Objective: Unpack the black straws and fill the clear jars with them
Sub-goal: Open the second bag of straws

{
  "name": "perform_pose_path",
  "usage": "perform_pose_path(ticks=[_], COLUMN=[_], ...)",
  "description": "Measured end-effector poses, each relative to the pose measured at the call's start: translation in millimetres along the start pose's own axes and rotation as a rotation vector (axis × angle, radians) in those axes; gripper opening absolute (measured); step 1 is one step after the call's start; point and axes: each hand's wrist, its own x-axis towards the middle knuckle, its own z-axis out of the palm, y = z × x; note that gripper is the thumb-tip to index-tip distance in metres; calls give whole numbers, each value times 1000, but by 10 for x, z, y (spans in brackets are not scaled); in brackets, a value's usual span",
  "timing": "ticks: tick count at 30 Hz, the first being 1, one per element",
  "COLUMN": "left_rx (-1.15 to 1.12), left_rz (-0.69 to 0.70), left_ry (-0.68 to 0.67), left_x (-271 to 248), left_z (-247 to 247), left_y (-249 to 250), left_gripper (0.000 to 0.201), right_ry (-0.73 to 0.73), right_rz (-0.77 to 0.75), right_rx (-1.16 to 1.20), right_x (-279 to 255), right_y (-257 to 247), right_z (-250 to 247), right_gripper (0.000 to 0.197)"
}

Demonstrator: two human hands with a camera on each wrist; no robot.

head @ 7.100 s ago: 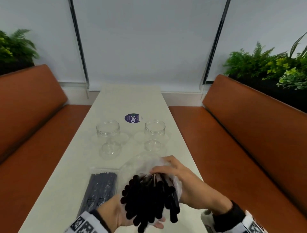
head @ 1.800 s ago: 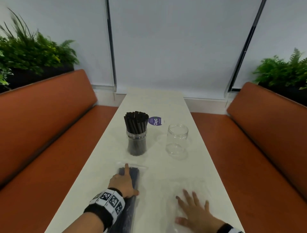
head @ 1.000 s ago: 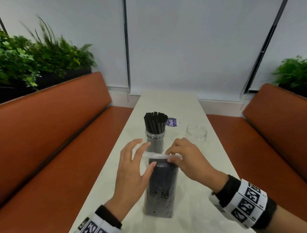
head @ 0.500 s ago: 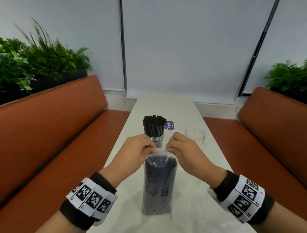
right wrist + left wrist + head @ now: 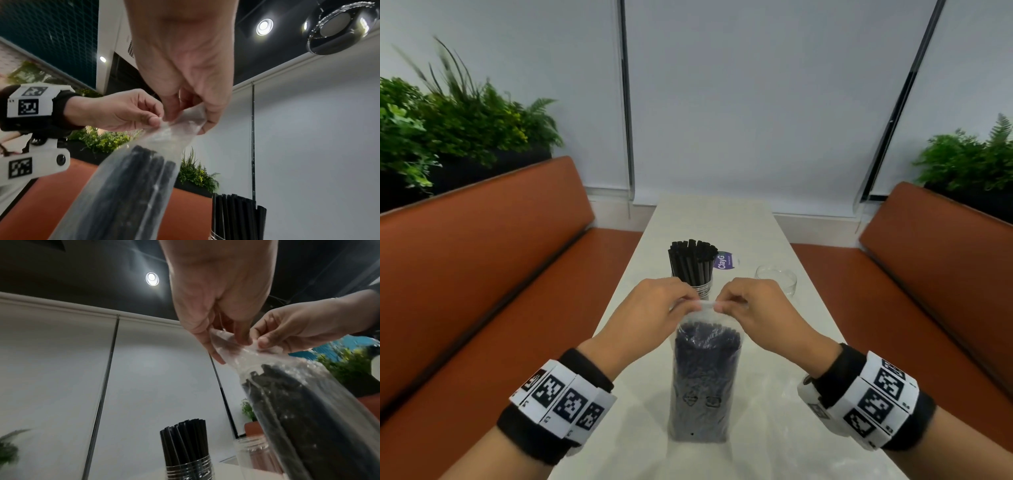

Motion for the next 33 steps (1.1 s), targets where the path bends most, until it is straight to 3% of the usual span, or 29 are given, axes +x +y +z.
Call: perform_pose_path(ticks=[5,10,13,21,24,26,30,33], left_rx=[-84,-182,-174,-154,-254,-322,-408,-405], left_rz=[-94,-136,-158,-133,-168,-176,-199,-203], left_ry=[44,-7,-45,24,-10,-59,-102,-38], left_x=[123,122,131,269,293,303,343,376], left_z=[15,-3,-21,-60,-111,-168,-238,-202], left_y=[17,-12,-37,37,33,-2,-41,-33], left_gripper=[15,4,7,10,1,8,11,18], right_ry=[-18,-43,-35,-67,-64,-92,-108,-139], right_rz=[-16,6,50,87,80,80,48,-4], right_rx=[-79,58,76,37,128,168,125,62], right_x=[125,100,125,268,266,255,262,246], right_y=[-58,-42,-22,-113,-155,-170,-202,-231], right_z=[-13,-9,-21,-118,-137,-168,-247,-240], right_gripper=[21,3,10,25,4,19,15,17])
